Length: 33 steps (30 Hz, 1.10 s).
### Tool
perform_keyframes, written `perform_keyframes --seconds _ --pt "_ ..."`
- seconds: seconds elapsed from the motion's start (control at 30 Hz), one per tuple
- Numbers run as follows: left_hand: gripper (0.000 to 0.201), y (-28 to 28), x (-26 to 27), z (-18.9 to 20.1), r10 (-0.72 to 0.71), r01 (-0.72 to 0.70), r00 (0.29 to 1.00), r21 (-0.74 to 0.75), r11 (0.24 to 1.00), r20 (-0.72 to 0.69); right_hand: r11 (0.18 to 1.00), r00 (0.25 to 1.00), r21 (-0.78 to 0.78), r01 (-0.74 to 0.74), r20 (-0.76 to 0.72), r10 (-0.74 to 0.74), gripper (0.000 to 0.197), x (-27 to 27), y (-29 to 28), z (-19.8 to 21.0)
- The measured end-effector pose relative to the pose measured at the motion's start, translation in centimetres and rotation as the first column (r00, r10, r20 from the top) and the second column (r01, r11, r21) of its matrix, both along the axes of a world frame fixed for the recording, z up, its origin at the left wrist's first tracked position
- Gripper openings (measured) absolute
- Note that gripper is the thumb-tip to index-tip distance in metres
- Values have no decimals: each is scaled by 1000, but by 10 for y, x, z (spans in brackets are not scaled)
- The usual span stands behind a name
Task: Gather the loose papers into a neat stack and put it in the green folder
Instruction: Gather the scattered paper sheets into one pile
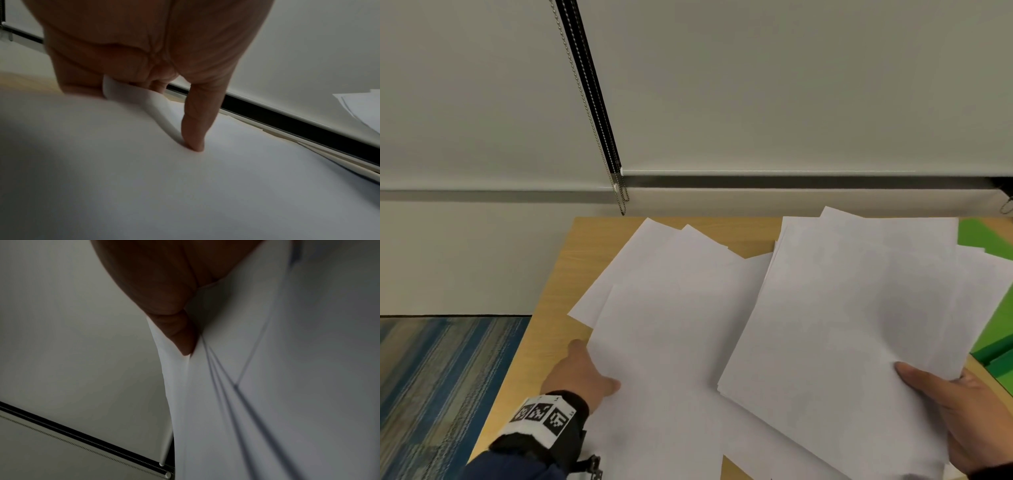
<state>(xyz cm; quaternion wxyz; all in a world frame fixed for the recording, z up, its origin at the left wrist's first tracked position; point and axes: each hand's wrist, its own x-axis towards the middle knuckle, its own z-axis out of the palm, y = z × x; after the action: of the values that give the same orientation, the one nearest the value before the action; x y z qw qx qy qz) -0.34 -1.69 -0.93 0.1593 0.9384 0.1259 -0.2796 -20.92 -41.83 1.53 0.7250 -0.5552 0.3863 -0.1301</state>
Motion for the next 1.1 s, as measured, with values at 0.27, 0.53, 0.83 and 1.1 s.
perform_keyframes --seconds 0.27,0.53,0.83,1.1 --pt "53 4 -4 -2 0 5 997 -61 998 80 1000 999 -5 -24 47 24 29 15 2 -1" --pt "26 34 20 28 259 -200 966 -580 790 19 1000 998 -27 -3 67 5 30 20 -11 -2" --pt "24 15 141 14 89 -26 970 -271 962 226 999 999 -37 21 44 -20 35 22 -16 0" --pt "112 -17 151 -15 32 -33 999 24 999 41 997 997 -37 75 22 -74 26 33 -7 3"
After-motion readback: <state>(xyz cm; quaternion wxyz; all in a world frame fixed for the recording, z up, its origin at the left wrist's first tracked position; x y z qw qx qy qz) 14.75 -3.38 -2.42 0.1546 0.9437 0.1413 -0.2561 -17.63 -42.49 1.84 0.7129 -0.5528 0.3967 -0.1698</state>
